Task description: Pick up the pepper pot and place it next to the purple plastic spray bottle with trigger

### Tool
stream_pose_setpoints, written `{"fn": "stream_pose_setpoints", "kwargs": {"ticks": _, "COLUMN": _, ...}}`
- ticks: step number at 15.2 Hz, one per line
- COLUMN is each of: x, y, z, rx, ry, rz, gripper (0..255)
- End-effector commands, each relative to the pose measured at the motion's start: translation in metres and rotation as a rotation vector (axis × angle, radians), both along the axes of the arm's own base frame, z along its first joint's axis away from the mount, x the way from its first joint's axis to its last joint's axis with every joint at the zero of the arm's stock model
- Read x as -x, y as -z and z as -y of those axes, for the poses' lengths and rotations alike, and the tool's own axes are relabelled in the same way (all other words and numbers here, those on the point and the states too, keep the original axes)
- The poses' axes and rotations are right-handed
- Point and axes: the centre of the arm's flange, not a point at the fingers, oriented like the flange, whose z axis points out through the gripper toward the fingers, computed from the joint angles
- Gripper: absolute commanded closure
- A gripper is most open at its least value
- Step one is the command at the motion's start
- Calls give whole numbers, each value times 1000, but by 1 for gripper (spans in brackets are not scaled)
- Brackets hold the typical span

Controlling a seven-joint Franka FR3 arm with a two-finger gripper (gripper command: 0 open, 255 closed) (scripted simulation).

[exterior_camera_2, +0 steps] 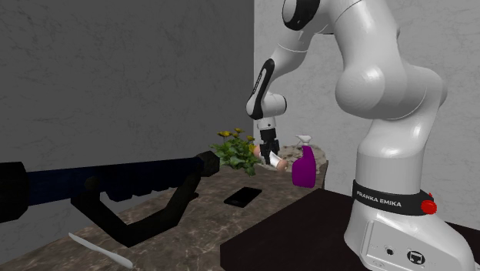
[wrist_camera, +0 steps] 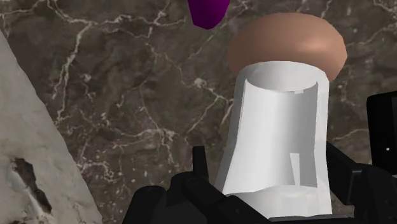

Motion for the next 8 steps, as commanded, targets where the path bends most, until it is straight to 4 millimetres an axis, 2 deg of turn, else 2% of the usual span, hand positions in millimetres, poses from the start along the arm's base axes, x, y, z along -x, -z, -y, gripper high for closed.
{"fn": "stream_pose_setpoints", "kwargs": {"ticks": 1, "x": -8, "y": 7, "z": -11, "rx": 0, "ry": -23, "rz": 16, "gripper": 255}}
{"fn": "stream_pose_setpoints", "kwargs": {"ticks": 6, "x": -8, "y": 33, "z": -11, "rx": 0, "ry": -23, "rz": 16, "gripper": 255}}
{"fn": "stream_pose_setpoints", "kwargs": {"ticks": 8, "x": -8, "y": 37, "z": -11, "rx": 0, "ry": -23, "rz": 16, "gripper": 255}}
